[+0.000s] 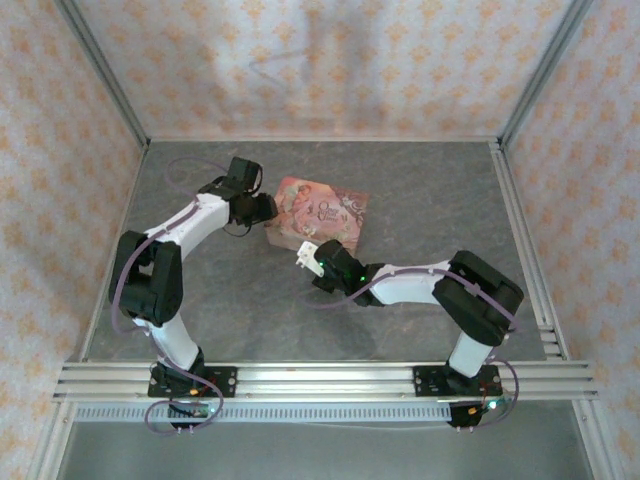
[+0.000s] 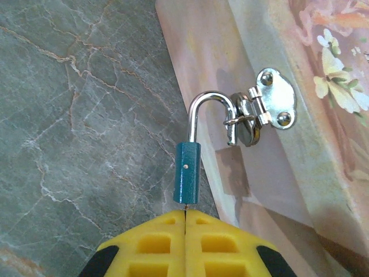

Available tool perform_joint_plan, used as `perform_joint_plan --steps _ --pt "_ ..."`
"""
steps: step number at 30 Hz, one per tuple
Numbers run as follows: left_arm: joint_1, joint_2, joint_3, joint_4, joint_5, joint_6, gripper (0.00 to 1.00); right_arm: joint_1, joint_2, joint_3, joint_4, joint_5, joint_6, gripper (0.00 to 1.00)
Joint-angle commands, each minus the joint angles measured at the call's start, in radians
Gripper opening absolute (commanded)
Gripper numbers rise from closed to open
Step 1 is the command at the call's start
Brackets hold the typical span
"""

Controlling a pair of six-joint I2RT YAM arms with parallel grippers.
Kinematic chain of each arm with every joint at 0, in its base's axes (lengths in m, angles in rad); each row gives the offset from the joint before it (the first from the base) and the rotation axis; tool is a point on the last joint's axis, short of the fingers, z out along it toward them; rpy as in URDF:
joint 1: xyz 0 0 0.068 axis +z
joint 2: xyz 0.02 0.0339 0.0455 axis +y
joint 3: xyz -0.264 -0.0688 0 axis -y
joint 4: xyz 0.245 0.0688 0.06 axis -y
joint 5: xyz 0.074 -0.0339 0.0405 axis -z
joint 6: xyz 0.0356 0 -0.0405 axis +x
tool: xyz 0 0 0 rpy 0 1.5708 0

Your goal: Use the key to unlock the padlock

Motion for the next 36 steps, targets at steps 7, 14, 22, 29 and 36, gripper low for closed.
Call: perform_joint_plan --steps 7,14,22,29,36 --pt "0.013 0.042 0.002 0.022 0.079 0.026 0.36 0.009 -0.001 0.012 0.067 0.0 -0.03 0.0" --pt "0.01 0.044 -0.028 0.05 0.128 0.009 0.34 0.009 0.035 0.08 0.04 -0.037 -0.061 0.0" --pt "0.01 0.043 -0.039 0.053 0.14 0.011 0.34 0.01 0.052 0.083 0.061 -0.034 -0.045 0.0" --pt "0.01 0.02 -0.055 0.067 0.12 -0.008 0.34 0.021 0.047 0.107 0.059 -0.055 -0.003 0.0" --pt "0.018 -0.06 -0.067 0.056 0.067 -0.018 0.37 0.038 -0.066 0.033 0.073 -0.088 0.089 0.0"
